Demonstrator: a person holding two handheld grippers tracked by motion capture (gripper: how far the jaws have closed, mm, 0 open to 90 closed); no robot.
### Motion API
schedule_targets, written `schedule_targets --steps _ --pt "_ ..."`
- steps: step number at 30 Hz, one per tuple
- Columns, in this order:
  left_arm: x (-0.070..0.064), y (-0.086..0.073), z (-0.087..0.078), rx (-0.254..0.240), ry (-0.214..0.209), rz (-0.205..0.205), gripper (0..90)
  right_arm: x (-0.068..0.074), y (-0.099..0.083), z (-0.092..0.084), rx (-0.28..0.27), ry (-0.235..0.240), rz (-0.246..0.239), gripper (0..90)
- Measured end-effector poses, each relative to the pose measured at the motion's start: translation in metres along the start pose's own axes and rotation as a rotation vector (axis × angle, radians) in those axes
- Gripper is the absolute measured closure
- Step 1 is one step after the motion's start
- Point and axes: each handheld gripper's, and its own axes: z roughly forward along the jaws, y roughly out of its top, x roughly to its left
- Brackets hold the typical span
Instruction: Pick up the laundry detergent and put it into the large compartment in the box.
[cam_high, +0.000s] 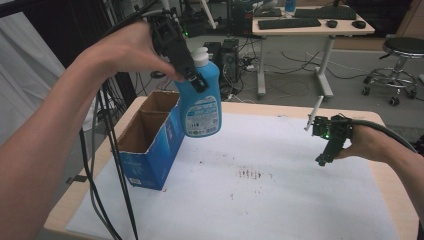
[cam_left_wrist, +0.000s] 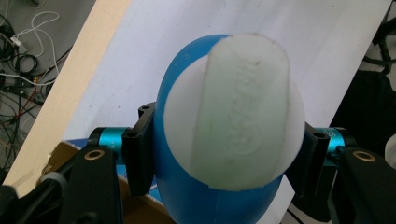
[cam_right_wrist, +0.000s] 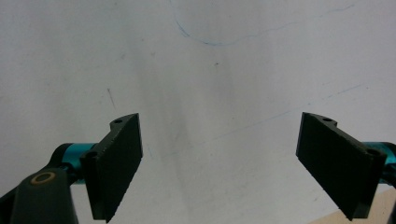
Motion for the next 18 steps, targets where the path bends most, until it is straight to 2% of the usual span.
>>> schedule_targets --steps 4,6,10,18 --pt "0.007 -0.008 -0.008 -0.004 0.016 -0.026 37.9 0.000 0.001 0.001 0.005 0.000 -0.001 13.9" --pt "0.015 -0.019 -0.016 0.016 0.039 -0.050 37.9 0.001 0.002 0.001 0.004 0.000 -0.005 13.9" --pt "0.024 -0.032 -0.024 0.013 0.064 -0.088 37.9 0.000 0.002 0.002 0.006 0.000 0.000 13.9" --pt "0.044 -0.059 -0.038 0.004 0.089 -0.162 37.9 0.001 0.005 0.004 0.012 0.001 -0.007 13.9"
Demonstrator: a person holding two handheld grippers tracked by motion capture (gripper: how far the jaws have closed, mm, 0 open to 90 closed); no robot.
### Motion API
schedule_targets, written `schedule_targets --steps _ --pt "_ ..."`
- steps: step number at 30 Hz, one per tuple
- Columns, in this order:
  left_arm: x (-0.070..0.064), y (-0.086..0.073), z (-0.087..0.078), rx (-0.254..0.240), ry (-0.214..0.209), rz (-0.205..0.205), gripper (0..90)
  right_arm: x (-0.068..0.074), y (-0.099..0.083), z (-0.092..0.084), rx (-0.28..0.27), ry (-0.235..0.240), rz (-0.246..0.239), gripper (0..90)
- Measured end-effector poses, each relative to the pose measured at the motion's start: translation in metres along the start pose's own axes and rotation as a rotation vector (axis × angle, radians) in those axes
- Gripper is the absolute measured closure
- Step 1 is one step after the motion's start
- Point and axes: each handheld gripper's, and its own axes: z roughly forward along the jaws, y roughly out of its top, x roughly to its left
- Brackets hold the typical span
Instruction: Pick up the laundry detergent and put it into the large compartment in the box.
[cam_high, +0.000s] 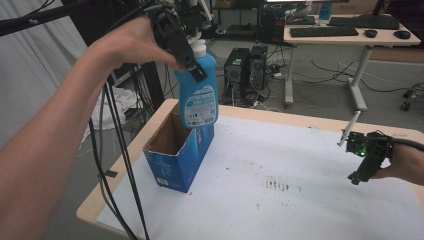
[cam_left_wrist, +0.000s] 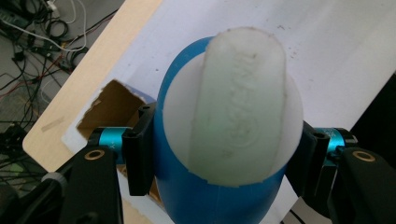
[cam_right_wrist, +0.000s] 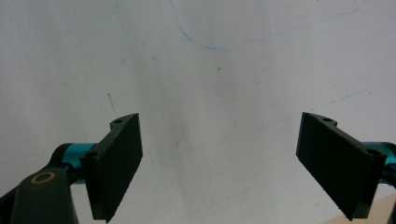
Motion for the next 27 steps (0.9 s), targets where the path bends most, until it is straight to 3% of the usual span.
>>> schedule_targets --steps 11,17,27 --pt "0.029 -0.029 -0.005 0.008 0.027 -0.075 37.9 -0.002 -0.003 0.001 0.005 0.000 0.006 13.9" --pt "0.035 -0.040 -0.004 0.014 0.040 -0.089 37.9 -0.002 -0.001 0.003 0.009 0.003 0.003 13.9" --pt "0.040 -0.054 0.010 0.024 0.045 -0.119 38.0 -0.001 0.001 0.004 0.007 0.001 -0.008 13.9"
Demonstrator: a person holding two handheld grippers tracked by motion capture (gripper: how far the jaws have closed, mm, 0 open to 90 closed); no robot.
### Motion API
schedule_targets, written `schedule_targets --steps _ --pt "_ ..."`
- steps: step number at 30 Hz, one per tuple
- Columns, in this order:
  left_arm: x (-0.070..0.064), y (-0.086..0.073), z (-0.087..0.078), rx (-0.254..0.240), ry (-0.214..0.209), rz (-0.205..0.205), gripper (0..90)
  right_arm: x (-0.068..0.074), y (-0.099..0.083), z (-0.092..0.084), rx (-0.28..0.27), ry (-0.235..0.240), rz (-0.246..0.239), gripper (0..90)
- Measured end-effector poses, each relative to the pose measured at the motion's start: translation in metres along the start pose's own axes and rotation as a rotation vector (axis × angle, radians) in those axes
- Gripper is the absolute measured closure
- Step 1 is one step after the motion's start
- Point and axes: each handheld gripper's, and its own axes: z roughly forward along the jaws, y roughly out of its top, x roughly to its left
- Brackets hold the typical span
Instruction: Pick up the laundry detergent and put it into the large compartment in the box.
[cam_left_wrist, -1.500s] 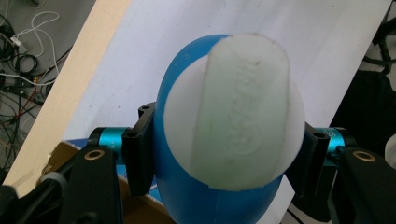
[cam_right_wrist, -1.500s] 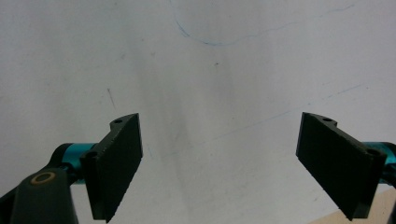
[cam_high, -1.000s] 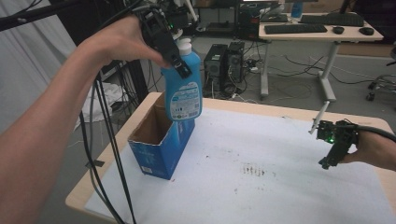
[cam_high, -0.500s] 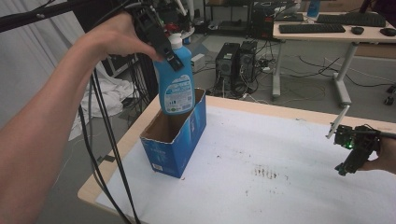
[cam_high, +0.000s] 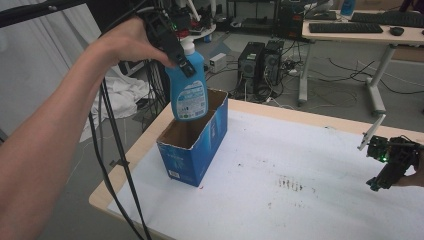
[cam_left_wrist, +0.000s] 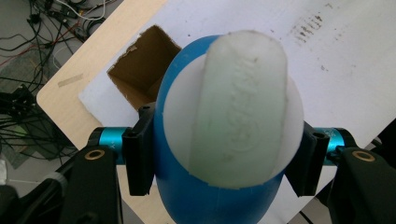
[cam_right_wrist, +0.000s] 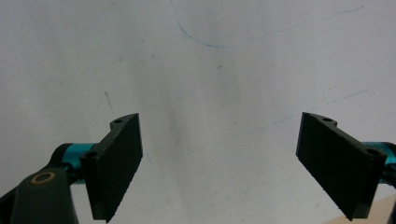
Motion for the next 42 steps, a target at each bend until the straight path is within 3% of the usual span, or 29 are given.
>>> schedule_targets --steps 17,42 --pt "0.004 -0.023 0.040 0.031 -0.037 -0.009 37.9 0.002 0.003 0.003 0.013 -0.001 -0.013 13.9" --pt "0.004 -0.048 0.097 0.081 -0.083 0.008 37.9 0.005 0.006 0.006 0.030 -0.002 -0.018 13.9"
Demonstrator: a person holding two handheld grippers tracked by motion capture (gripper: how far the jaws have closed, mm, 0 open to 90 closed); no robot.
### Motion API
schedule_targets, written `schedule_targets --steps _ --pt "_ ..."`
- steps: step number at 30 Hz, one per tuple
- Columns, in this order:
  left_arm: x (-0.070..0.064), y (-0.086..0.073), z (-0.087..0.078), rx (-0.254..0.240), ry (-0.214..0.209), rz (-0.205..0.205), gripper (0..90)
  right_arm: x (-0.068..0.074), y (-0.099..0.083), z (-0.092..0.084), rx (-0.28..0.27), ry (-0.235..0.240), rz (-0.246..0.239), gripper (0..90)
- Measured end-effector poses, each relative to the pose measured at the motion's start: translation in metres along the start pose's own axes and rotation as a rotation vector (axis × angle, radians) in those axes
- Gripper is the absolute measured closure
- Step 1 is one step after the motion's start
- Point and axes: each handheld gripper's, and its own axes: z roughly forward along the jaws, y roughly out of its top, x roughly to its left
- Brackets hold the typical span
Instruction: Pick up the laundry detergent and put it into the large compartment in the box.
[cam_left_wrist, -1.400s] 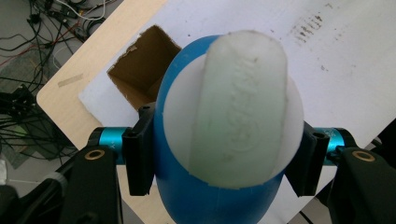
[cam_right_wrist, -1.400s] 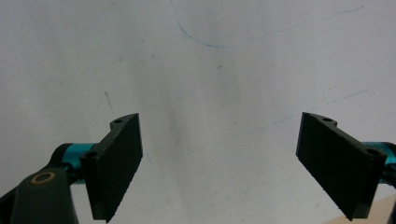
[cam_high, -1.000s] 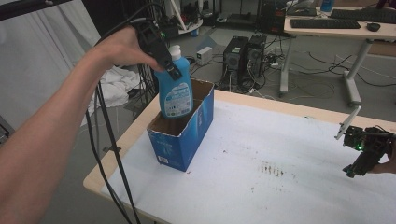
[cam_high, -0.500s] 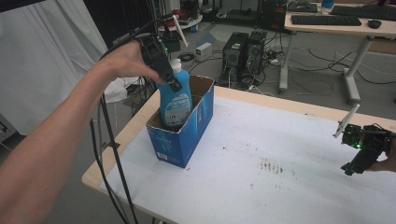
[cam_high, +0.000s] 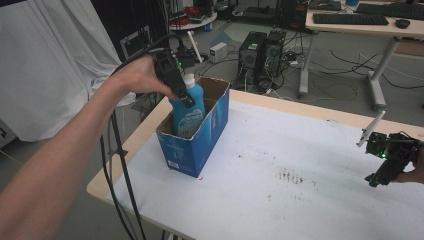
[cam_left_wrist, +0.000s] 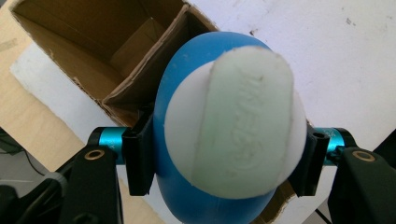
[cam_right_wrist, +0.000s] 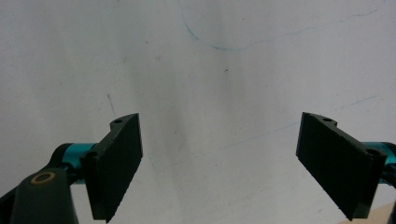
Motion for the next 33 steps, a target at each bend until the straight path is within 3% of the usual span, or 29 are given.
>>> schedule_targets --steps 20,28,33 --pt "0.000 -0.012 0.040 0.039 -0.016 0.036 37.9 0.002 -0.002 0.003 0.013 -0.002 -0.013 13.9" --pt "-0.002 -0.013 0.049 0.063 -0.007 0.081 37.9 0.003 -0.002 0.004 0.017 0.000 -0.013 13.8" --pt "-0.003 -0.014 0.054 0.067 -0.002 0.080 37.8 0.004 -0.002 0.004 0.021 0.000 -0.011 13.9"
